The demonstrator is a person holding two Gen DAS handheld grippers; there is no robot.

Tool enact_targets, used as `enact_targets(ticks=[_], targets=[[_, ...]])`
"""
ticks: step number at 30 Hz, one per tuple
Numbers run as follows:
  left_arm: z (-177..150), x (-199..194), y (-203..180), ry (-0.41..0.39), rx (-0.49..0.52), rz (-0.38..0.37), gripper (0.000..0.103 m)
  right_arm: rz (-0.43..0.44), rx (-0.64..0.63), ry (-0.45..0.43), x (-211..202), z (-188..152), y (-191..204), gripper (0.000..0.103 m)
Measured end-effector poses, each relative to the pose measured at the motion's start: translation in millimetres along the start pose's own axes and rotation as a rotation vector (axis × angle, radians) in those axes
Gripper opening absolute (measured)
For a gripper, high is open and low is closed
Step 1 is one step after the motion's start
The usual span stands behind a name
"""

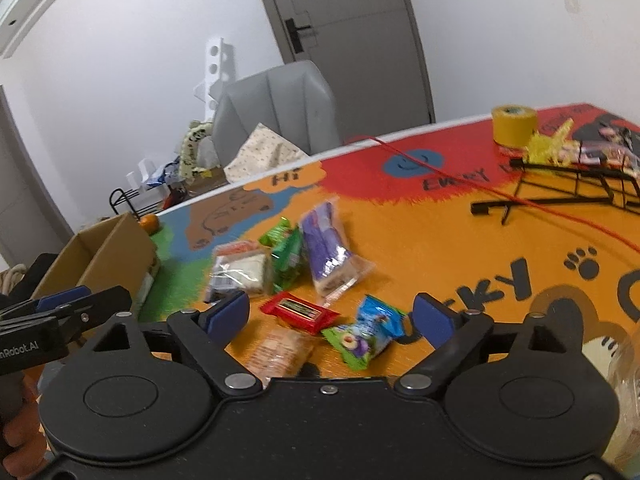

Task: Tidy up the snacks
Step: 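Move the right gripper back over the table toward the blue candy packet, then grasp the blue candy packet with the left gripper while the right gripper grasps another blue packet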

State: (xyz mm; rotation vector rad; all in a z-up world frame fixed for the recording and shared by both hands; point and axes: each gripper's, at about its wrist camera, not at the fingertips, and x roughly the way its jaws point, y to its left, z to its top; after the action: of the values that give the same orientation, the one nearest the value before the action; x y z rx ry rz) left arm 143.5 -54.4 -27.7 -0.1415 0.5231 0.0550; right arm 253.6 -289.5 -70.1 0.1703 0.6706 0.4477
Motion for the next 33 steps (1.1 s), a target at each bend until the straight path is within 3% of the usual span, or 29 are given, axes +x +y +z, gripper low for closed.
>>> enact_targets(ticks=[8, 28, 33], targets=[[-6.4, 29.6, -10.5, 0.051, 0.018, -0.023, 0.072, -0.015, 0.028, 0.035, 15.8, -7.0, -17.5, 0.084], [-15.1, 101.7, -13.0, 0.200, 0.070, -0.022, 0.068, -0.034, 0.044, 0.096, 48.0, -15.6, -32.7, 0.083], [-17.6, 109.4, -12.3, 0.219, 0.085, -0.015, 0.059, -0.040, 0.019, 0.094, 53.0, -14.2, -27.0, 0.080]])
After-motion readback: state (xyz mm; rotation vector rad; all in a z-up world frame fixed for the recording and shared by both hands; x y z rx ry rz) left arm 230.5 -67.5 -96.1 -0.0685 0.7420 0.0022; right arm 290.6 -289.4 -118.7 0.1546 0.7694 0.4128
